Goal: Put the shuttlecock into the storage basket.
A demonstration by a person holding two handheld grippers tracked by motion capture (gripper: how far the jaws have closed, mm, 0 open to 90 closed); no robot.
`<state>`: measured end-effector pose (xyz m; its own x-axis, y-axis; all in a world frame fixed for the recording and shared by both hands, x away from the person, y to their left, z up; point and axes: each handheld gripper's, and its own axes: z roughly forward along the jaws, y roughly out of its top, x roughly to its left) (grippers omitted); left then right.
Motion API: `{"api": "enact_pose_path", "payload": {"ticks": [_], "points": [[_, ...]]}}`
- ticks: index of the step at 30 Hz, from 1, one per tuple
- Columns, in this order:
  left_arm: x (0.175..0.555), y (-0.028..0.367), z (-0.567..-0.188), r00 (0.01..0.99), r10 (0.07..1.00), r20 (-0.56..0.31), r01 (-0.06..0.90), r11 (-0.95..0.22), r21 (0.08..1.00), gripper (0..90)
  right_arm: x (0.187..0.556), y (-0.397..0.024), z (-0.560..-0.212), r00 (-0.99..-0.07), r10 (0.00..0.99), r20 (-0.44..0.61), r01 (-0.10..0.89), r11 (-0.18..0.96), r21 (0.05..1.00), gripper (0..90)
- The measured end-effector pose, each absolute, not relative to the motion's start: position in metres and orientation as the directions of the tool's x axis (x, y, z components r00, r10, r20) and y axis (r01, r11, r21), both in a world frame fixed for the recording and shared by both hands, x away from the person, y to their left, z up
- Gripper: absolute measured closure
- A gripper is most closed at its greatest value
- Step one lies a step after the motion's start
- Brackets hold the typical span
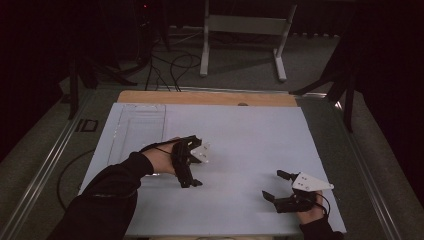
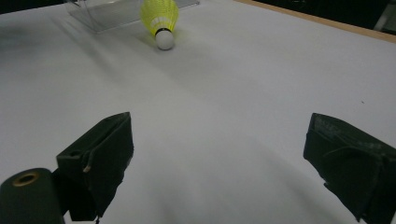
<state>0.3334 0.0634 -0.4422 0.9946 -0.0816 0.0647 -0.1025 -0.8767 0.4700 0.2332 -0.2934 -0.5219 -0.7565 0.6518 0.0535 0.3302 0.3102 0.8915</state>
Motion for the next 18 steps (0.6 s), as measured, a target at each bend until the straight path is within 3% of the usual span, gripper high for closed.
{"api": "enact_pose_path", "payload": {"ticks": [18], "points": [[0.358, 0.046, -0.465, 0.992, -0.092, 0.083, -0.117, -0.917, 0.381, 2.4, 0.234, -0.294, -0.524, -0.758, 0.649, 0.068, 0.341, 0.305, 0.889, 8.5]]}}
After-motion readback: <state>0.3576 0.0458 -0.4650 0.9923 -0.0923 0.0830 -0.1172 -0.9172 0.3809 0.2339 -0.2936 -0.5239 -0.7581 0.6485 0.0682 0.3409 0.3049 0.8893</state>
